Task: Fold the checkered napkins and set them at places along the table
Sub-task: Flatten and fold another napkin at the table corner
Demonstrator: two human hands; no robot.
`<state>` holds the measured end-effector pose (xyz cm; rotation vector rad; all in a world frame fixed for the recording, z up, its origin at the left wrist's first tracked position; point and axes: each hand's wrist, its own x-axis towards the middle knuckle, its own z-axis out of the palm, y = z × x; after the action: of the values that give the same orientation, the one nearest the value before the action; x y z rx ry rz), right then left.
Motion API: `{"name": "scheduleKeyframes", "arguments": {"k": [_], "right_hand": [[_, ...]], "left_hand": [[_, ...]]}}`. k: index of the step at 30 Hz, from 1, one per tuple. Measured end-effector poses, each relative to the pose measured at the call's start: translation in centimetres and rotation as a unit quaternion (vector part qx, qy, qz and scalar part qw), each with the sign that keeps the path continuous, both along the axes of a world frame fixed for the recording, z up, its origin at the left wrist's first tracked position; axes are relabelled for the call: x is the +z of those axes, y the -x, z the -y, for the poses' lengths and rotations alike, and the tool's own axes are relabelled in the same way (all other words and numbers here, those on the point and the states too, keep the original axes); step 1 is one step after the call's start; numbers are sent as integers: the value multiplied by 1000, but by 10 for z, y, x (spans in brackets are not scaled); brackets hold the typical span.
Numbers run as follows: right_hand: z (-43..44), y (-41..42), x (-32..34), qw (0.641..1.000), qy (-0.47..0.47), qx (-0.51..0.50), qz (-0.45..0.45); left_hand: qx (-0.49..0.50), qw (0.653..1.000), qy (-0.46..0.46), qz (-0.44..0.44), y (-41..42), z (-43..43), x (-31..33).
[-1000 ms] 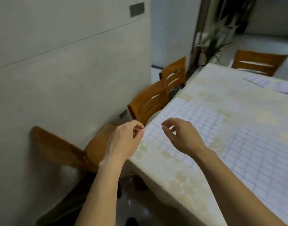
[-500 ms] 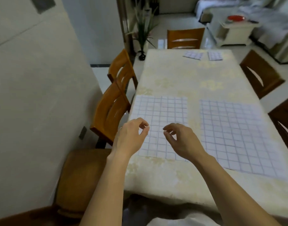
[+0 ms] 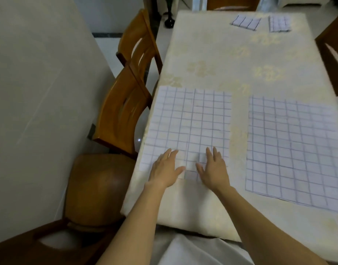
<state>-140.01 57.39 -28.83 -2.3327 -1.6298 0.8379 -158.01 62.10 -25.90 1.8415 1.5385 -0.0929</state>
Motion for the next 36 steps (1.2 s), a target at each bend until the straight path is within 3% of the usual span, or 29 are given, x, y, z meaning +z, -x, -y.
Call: {"name": "scheduleKeyframes", "arguments": {"k": [4,9,13,19,22,26,33,36], "right_hand": [[6,-2,-33,997,72,6,39],[11,-9,-48,995,68,19,66],[3,-20,-48,995,78,38,56],[-25,-37,-41,991,108,44,67],[-24,-26,-36,996,57,-8,75],[-3,14,-20,981,-67,-161,79],[28,44,-13,928,101,-318,-163],[20,57,-2,841,96,-445,-293]], "left_hand": [[-38,998,11,-44,-16,-19,-23],[-72,987,-10,-144,-23,-29,-47],[-68,987,11,-146,-22,-25,-60],[-65,981,-38,-180,-26,-21,-66],[-71,978,-49,-189,-23,-23,-67],[-72,976,-70,-195,-25,-27,-68],[-83,973,-100,-191,-28,-34,-64],[-91,970,-110,-196,-27,-38,-65]]}}
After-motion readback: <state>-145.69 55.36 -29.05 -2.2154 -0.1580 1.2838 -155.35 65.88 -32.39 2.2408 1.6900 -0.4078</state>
